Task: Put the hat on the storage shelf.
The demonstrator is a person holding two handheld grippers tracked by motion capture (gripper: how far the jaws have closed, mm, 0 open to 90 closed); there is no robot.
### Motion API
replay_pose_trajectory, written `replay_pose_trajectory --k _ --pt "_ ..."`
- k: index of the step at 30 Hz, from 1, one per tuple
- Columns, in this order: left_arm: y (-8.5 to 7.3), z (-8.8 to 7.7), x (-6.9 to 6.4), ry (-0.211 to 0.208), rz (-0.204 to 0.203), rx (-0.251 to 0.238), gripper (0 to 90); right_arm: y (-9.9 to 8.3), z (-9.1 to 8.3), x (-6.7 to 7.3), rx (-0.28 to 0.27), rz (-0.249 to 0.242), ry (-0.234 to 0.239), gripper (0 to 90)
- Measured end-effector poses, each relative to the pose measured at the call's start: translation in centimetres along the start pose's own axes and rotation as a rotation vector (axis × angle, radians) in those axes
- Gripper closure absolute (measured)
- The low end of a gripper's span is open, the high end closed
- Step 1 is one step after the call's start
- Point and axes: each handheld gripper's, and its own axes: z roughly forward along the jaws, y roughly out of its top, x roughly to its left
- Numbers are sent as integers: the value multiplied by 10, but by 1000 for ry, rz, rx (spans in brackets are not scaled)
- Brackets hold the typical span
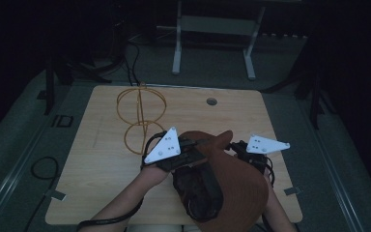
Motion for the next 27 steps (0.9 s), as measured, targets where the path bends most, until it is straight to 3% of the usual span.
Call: replay_pose_trajectory --k 8,11,15,16,17,21,27 --pt "4 3 -4 31 4 -8 868 6 4 -2 -44 36 91 432" --pt "5 5 -6 24 12 3 867 7 5 -4 -45 35 116 528" --pt "8 5 -7 18 31 27 861 7 5 -2 -39 10 118 763" --pt "9 5 -7 13 36 29 858 6 5 -1 -46 3 137 820" --pt "10 4 -6 12 36 31 858 6 5 0 -50 -2 137 845" --pt "11 4 -6 0 33 27 848 9 3 2 -37 0 128 872" --pt "15 1 -2 17 8 57 658 10 -2 1 -39 -3 129 877"
